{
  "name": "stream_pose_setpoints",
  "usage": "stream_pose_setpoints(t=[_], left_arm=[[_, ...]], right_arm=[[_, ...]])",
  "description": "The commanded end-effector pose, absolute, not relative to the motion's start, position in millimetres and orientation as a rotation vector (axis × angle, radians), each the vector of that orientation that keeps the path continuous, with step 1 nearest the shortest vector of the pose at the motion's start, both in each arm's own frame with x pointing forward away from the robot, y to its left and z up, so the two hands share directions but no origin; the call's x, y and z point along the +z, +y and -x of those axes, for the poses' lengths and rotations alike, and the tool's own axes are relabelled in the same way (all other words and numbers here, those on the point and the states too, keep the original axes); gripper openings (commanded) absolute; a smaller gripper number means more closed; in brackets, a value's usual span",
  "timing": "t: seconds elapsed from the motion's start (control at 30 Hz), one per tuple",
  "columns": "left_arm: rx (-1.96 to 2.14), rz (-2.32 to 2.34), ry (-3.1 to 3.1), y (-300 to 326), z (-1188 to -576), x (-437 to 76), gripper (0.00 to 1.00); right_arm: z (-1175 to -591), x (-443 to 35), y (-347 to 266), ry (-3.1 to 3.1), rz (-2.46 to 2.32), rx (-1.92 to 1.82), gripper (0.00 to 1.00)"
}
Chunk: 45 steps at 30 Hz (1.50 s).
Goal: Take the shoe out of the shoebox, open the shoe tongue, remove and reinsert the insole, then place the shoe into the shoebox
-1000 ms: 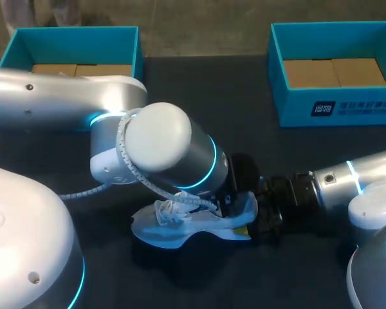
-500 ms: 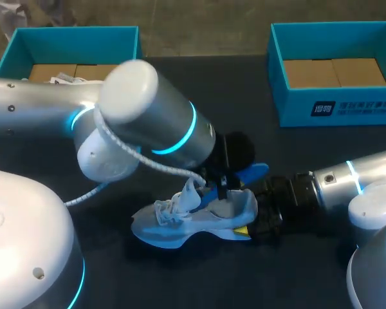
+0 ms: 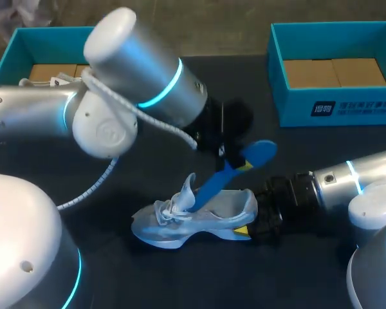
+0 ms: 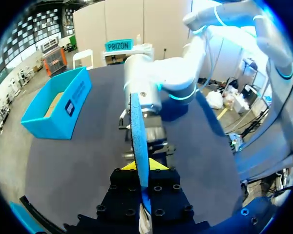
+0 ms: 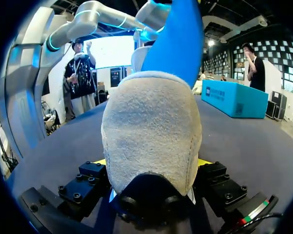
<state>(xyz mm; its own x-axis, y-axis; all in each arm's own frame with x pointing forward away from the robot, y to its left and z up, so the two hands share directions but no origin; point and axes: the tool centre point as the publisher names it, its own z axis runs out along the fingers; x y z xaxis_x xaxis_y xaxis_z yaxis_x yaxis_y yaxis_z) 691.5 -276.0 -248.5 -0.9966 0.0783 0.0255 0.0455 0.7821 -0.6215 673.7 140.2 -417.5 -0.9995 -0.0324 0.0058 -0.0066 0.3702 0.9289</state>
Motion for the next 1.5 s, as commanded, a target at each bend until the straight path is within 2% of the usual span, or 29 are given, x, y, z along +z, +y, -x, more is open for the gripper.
stream_pose_setpoints(t=[0.03, 0.6, 1.23, 1.5], left_arm=[[1.011, 0.159, -2.838, -275.9, -691.2, -227.6, 0.0], [1.203, 0.309, -2.56, -278.6, -668.7, -142.9, 0.0], [1.203, 0.309, -2.56, -278.6, -668.7, -142.9, 0.0], [1.388, 0.308, -2.446, -283.9, -656.7, -105.6, 0.0]], right_arm=[[-672.5, -418.7, 141.4, -2.584, -0.036, -1.746, 0.0], [-672.5, -418.7, 141.4, -2.584, -0.036, -1.746, 0.0], [-672.5, -418.7, 141.4, -2.584, -0.036, -1.746, 0.0], [-672.5, -418.7, 141.4, -2.584, -0.036, -1.746, 0.0]])
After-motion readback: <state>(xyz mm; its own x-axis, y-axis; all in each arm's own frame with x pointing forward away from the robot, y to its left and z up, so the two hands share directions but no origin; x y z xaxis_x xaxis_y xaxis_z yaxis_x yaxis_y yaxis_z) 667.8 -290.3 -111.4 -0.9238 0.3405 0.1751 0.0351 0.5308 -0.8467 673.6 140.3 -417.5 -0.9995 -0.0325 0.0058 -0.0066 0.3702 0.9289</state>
